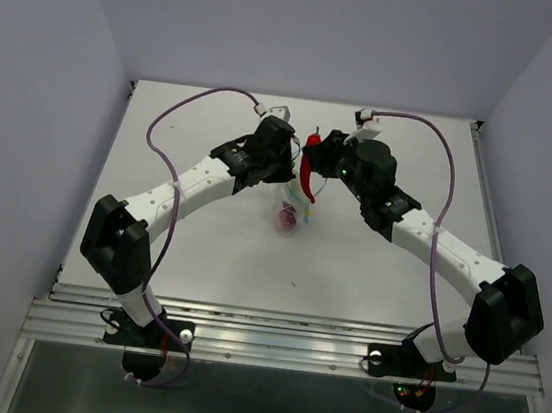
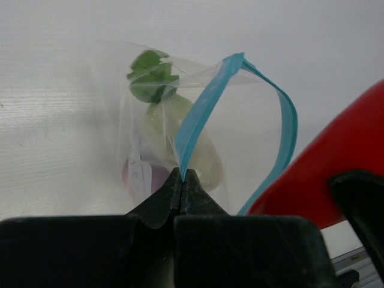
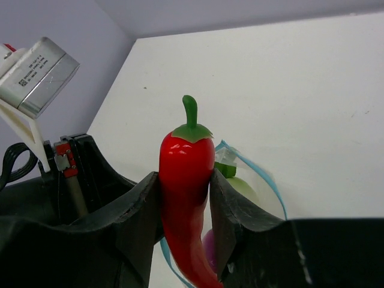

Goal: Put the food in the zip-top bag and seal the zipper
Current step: Place the food into the zip-top bag

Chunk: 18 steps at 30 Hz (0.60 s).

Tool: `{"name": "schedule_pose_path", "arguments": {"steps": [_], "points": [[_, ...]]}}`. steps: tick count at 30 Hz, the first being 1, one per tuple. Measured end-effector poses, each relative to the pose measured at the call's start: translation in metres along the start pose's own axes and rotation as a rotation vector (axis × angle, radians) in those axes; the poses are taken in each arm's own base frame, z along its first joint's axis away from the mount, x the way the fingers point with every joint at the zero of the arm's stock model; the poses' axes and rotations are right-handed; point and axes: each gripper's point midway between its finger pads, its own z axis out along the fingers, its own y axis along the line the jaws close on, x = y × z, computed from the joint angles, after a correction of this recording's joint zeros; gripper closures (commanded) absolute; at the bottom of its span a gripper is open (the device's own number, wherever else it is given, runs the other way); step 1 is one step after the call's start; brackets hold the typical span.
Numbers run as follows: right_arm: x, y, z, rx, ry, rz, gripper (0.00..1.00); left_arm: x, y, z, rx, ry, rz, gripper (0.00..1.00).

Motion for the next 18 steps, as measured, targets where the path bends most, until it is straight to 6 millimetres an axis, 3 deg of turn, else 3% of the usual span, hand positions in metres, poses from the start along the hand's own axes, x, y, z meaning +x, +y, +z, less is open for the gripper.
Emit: {"name": "schedule_pose_path", "arguments": {"steps": [6, 11, 18], "points": [[0.004, 0.005, 0.009, -0.007, -0.044, -0.014, 0.72, 0.000, 0.000, 0.000, 0.000, -0.001, -0.017, 1.00], [0.017, -0.001, 0.009, -0.002, -0.048, -0.010, 0.72, 0.000, -0.001, 0.000, 0.000, -0.001, -0.022, 1.00], [-0.006, 0.002, 0.010, 0.028, -0.112, 0.008, 0.72, 0.000, -0.001, 0.000, 0.000, -0.001, -0.029, 1.00]]}}
